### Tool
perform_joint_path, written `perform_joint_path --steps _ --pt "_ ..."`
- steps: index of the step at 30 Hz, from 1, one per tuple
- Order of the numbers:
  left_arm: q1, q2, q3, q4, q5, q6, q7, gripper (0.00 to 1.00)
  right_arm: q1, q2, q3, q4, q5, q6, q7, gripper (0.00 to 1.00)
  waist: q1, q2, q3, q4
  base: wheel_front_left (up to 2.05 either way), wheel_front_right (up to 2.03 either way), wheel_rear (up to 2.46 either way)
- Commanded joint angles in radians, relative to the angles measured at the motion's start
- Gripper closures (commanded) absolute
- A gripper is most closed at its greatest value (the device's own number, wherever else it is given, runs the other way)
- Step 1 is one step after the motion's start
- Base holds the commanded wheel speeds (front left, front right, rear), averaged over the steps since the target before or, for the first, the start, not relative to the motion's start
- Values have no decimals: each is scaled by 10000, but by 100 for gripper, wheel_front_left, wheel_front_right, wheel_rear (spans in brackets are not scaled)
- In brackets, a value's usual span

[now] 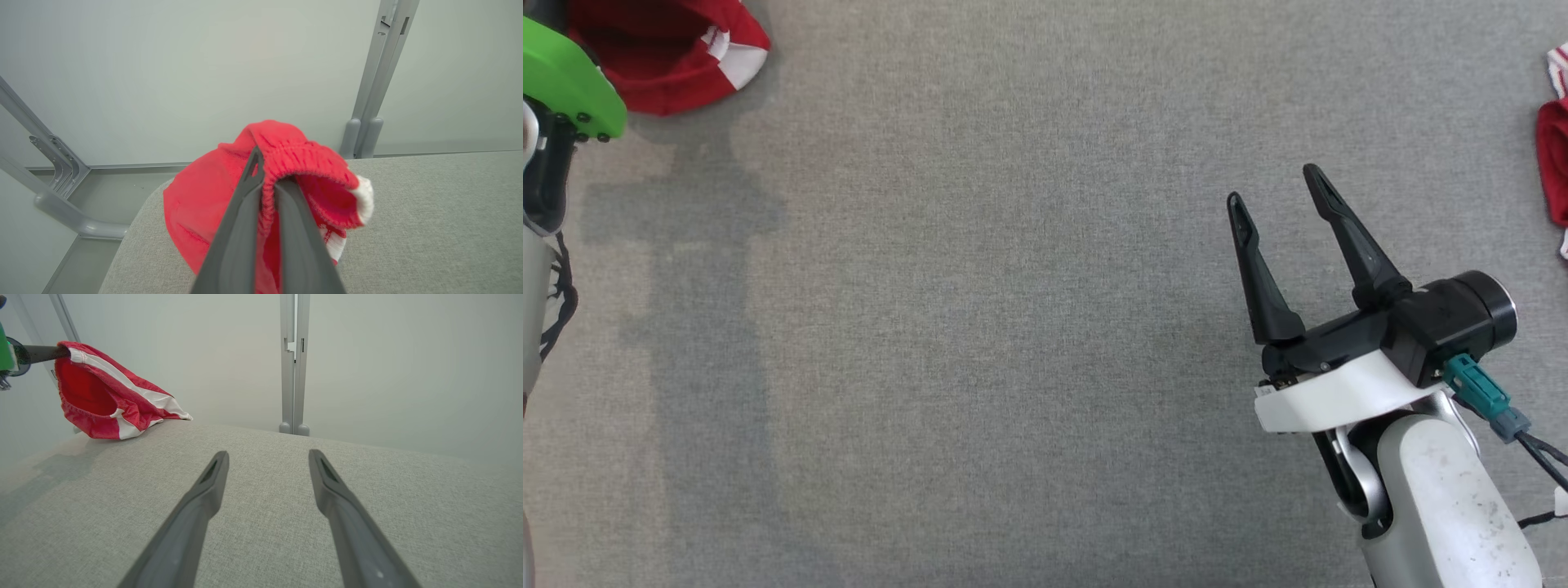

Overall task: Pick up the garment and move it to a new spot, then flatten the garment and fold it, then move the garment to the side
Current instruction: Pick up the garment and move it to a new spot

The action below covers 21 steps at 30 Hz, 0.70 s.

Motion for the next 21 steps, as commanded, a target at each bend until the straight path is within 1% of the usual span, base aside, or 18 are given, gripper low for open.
perform_joint_path --steps 1,5,10,12,17,21 --pt "15 77 -89 -170 -177 -15 45 100 184 27 -34 113 123 -4 -91 0 0 0 -1015 -71 0 0 0" --pt "166 156 -712 -1051 -400 -18 207 100 444 145 -153 461 231 -4 -254 0 0 0 -1943 -234 0 0 0" --pt "213 176 -1768 -2462 -702 -19 405 100 835 284 -377 821 375 -4 -430 0 0 0 -2963 -505 0 0 0" --pt "262 58 -2129 -2986 -897 -20 495 100 957 310 -452 927 445 -4 -475 0 0 0 -3250 -617 0 0 0" --pt "399 -238 -2983 -4444 -1487 -20 698 100 1222 354 -579 1108 584 -4 -598 0 0 0 -3697 -923 0 0 0" --pt "614 -459 -3294 -5685 -2255 -21 753 100 1359 376 -659 1103 614 -4 -613 0 0 0 -3670 -1189 0 0 0"
